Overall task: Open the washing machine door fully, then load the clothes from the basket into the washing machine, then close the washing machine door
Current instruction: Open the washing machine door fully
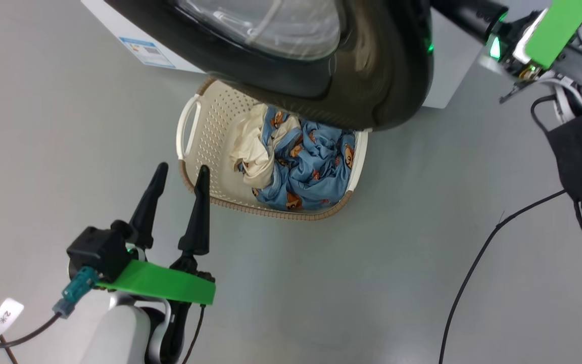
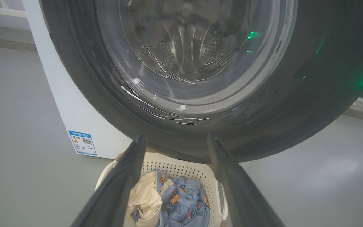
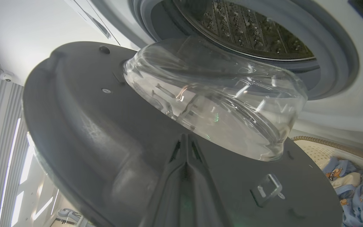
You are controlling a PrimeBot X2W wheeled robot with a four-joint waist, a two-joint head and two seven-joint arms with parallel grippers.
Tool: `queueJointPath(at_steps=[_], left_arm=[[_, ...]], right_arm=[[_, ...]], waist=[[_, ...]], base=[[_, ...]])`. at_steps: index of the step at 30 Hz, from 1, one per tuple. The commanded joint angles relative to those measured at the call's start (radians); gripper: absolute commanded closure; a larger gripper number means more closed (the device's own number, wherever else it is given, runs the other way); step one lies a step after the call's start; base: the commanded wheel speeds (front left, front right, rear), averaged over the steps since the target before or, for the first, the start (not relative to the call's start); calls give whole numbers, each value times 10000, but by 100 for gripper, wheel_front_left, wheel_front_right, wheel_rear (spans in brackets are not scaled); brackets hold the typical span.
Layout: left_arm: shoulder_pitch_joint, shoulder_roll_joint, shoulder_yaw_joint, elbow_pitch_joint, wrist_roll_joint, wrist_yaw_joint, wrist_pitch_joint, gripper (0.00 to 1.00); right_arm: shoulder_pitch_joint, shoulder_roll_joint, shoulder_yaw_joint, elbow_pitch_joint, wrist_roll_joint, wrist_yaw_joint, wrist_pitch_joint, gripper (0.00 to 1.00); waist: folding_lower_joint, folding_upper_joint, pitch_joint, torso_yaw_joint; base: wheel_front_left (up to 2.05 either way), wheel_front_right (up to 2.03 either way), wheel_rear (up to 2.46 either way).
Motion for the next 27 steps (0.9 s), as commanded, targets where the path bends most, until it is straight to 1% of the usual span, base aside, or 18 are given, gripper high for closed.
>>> queueJointPath(at_steps=[1,20,27], left_arm=[[197,266,380,-184,125,-25,-63,0],[762,265,672,-157,285,-25,-63,0],[1025,265,805,-140,402,-25,-63,0]], right_arm=[[318,304,168,-372,4,14,103,100],[1648,626,680,-1011,93,14,585,100],[2116,907,978,-1407,128,14,865,100]], waist=[[0,-1,-143,-42],[0,-1,-1038,-61],[0,-1,-1282,-119]], base=[[0,0,0],[0,0,0],[0,0,0]])
